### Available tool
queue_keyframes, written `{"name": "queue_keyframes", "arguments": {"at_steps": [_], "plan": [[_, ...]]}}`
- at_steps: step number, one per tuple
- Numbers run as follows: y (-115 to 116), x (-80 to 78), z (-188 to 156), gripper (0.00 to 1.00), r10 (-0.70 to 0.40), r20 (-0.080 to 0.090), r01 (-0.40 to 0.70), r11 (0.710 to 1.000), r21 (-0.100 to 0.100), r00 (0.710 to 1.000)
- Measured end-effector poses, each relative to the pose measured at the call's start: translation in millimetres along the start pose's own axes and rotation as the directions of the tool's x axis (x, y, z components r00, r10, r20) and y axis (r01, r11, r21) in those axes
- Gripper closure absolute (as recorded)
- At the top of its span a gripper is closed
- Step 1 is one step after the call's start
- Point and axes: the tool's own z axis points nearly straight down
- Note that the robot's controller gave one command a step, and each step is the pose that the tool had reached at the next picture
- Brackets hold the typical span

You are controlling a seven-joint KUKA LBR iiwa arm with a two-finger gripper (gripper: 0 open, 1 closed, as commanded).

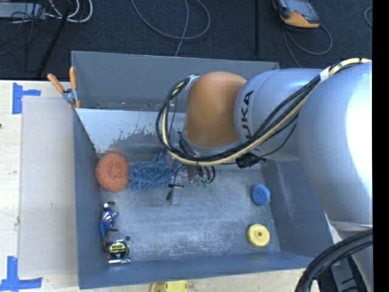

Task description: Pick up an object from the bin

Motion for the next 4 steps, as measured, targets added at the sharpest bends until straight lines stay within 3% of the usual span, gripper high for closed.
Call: {"name": "queue_keyframes", "arguments": {"at_steps": [1,2,3,4], "plan": [[37,-10.5,26,1.0,0.119,0.0,-0.119,0.993,-0.001,0.993],[37,-10.5,26,1.0,0.119,0.0,-0.119,0.993,-0.001,0.993],[29,9.8,-26,1.0,0.125,-0.012,-0.125,0.992,0.004,0.992],[33,9.5,-69,1.0,0.132,0.0,-0.132,0.991,-0.001,0.991]]}}
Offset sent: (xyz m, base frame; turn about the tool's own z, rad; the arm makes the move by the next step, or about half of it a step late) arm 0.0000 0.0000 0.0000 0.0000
